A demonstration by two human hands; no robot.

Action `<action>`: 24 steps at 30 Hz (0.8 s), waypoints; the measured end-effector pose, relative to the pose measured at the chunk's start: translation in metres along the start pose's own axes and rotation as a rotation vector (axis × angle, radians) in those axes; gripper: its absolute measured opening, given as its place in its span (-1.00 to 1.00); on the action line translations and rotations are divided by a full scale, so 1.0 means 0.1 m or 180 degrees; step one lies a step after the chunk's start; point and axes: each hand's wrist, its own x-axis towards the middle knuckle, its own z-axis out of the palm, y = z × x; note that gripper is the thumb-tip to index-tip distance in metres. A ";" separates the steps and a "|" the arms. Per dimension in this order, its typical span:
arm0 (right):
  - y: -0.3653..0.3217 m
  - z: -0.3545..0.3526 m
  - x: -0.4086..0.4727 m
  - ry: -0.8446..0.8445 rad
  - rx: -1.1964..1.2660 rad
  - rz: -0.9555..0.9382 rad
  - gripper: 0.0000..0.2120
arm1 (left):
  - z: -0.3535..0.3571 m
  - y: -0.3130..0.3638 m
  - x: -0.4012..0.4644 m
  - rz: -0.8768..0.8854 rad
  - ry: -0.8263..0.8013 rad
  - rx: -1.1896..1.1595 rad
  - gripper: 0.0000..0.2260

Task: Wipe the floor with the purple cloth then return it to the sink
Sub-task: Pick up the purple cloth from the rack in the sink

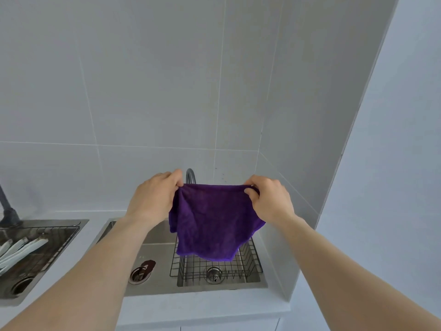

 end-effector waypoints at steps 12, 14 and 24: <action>0.39 -0.28 -0.86 -0.0053 0.0067 0.0059 -0.83 | -0.02 0.64 -0.73 0.0050 -0.0178 0.0096 -0.89; 0.51 -0.27 -1.09 -0.0142 0.0087 0.0127 -0.83 | 0.06 0.76 -0.95 0.0015 -0.0256 0.0066 -0.89; 1.16 0.24 -2.45 -0.0694 0.0168 0.0411 -0.83 | 0.88 1.06 -2.31 -0.0247 -0.0884 -0.0008 -0.82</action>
